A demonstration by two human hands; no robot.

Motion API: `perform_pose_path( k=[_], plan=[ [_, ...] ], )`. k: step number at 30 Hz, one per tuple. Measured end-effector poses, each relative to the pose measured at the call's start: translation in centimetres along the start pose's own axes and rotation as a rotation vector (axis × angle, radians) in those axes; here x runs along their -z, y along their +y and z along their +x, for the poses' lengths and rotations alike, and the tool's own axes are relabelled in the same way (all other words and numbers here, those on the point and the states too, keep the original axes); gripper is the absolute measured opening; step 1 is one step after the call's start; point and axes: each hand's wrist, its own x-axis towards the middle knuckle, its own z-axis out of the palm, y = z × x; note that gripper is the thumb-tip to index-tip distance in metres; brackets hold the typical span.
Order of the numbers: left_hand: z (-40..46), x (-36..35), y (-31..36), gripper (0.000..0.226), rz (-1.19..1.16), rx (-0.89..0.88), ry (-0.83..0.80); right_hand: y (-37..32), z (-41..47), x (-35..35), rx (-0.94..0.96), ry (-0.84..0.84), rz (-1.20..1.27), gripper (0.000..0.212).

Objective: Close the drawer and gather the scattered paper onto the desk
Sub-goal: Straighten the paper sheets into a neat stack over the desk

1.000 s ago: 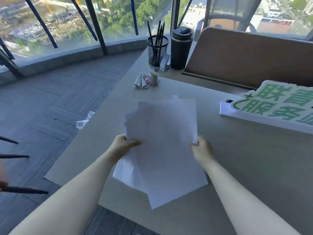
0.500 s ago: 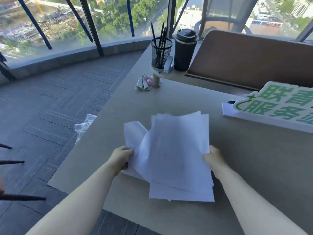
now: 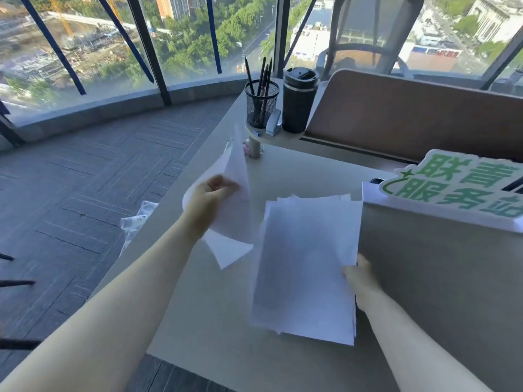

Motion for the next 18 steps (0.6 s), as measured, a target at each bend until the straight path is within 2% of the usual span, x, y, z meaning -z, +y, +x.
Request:
perform_pose_path(
  k=[3, 5, 8, 10, 12, 16, 18],
  plan=[
    [-0.7, -3.6, 3.4, 0.008, 0.395, -0.266, -0.327, -0.4, -1.0, -0.5, 0.003, -0.060, 0.049, 0.023],
    [-1.3, -5.7, 3.8, 0.020, 0.697, -0.416, -0.424, -0.4, -1.1, -0.5, 0.000, -0.058, 0.072, 0.025],
    [-2.1, -6.6, 1.3, 0.025, 0.954, -0.373, -0.575, 0.1, -0.8, 0.5, -0.067, -0.103, 0.122, 0.023],
    [-3.5, -7.1, -1.7, 0.024, 1.056, -0.280, -0.695, 0.5, -0.8, 1.3, -0.143, -0.134, 0.201, 0.018],
    [-5.4, -7.5, -4.6, 0.023, 1.143, -0.257, -0.799, 1.0, -0.5, 1.6, -0.200, -0.165, 0.238, 0.026],
    [-8.7, -8.1, -8.5, 0.032, 1.200, -0.448, -0.928, 1.4, 0.1, 1.2, -0.249, -0.214, 0.102, 0.053],
    [-9.2, -8.2, -9.1, 0.033, 1.131, -0.514, -0.974, 1.3, 0.1, 0.6, -0.165, -0.234, 0.042, 0.048]
  ],
)
